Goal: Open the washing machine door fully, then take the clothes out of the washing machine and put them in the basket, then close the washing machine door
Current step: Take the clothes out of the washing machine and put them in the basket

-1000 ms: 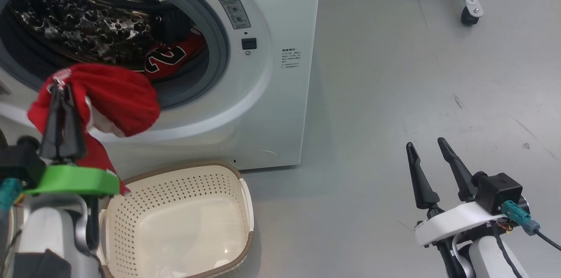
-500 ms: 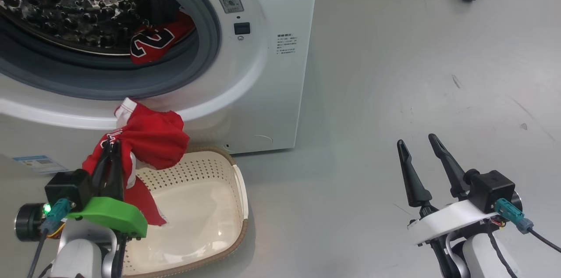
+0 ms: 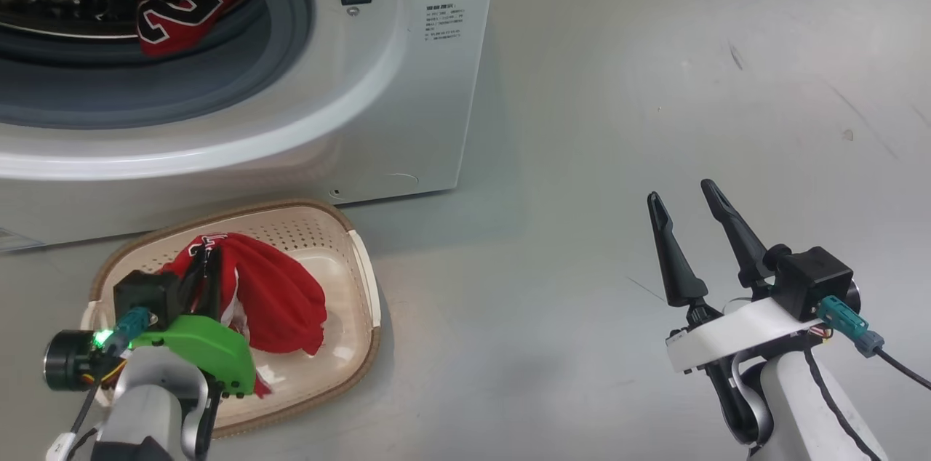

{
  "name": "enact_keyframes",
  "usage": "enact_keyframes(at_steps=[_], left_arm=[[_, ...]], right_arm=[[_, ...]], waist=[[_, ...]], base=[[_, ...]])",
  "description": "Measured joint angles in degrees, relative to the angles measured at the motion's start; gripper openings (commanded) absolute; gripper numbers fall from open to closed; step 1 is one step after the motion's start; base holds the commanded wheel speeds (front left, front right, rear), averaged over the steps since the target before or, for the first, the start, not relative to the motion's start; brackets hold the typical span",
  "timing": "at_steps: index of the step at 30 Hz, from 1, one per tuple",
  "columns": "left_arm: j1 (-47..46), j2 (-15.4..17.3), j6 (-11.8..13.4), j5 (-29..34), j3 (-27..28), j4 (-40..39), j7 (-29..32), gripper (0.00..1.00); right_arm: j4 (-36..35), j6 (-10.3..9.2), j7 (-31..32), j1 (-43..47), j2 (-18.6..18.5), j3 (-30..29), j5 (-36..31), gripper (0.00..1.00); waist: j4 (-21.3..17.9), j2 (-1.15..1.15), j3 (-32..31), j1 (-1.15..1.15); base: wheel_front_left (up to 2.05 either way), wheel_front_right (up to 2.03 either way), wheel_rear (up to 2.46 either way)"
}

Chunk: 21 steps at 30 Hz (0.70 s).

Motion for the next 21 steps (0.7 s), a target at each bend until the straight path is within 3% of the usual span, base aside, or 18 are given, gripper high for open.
enact_keyframes(at_steps=[10, 21], left_arm=[[-4.89, 1.49, 0.79, 0.46, 0.13, 4.56, 1.70, 0.00], [-8.44, 2.69, 2.98, -0.67, 4.02, 11.83, 2.69, 0.00]], right_arm=[[-0.59, 0.00, 0.00, -2.79, 0.12, 0.07, 0.33, 1.00], [-1.01, 0.00, 0.00, -4.27, 0.25, -0.73, 0.58, 1.00]], waist=[[-3.48, 0.00, 6.14, 0.00], [-6.01, 0.00, 11.41, 0.00]], base=[[0.00, 0.00, 0.00], [0.00, 0.00, 0.00]])
